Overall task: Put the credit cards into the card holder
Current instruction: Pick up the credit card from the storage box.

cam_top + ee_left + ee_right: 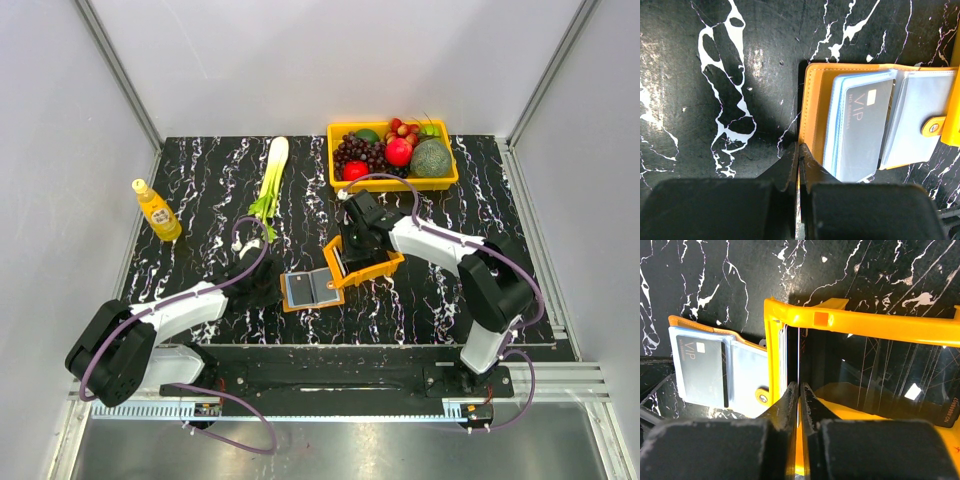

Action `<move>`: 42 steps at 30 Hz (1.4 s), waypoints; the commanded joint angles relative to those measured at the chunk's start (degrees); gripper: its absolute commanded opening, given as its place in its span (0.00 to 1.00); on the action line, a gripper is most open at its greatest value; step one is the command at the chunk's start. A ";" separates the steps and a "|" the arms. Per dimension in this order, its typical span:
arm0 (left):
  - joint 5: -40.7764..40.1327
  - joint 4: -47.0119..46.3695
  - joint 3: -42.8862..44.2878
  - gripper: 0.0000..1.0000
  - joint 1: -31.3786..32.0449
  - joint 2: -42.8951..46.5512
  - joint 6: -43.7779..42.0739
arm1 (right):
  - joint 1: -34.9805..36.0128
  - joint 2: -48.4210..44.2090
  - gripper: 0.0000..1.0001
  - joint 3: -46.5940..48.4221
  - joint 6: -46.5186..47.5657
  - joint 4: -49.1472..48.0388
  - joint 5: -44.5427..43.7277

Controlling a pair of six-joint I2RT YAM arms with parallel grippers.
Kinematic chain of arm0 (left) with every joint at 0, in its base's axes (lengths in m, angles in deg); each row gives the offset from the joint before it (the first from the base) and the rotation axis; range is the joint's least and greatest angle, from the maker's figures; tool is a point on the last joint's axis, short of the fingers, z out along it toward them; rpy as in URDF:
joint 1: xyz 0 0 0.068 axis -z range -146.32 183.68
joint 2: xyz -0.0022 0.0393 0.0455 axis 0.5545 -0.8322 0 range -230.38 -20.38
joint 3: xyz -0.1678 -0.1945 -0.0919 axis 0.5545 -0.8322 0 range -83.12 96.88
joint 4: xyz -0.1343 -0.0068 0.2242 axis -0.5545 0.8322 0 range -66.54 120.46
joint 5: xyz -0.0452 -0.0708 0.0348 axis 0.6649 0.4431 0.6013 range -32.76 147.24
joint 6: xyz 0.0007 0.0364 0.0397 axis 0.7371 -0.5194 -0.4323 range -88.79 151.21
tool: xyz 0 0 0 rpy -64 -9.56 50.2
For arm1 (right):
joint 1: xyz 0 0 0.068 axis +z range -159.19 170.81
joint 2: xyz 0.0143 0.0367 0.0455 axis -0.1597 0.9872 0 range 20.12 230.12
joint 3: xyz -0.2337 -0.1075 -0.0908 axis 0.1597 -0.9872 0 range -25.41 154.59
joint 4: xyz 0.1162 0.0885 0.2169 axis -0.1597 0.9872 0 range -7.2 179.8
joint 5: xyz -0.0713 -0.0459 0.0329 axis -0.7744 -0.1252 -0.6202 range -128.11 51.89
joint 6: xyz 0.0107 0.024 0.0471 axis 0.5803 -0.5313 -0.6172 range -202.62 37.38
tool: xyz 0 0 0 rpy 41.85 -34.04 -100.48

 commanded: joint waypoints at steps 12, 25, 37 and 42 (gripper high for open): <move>1.13 3.15 -0.73 0.00 0.29 -1.09 -0.88 | 0.59 1.83 0.05 1.23 -0.10 0.16 -3.49; 0.96 3.94 -0.20 0.00 0.29 -0.56 -1.24 | 0.59 -11.18 0.00 -0.35 0.25 0.52 -14.05; 0.87 4.47 0.33 0.00 0.29 -0.30 -1.24 | 1.99 -14.88 0.00 -6.50 -8.44 -9.84 2.83; 0.78 5.43 1.21 0.00 0.29 0.23 -1.41 | 5.68 -10.67 0.00 -5.97 -9.59 -10.99 3.62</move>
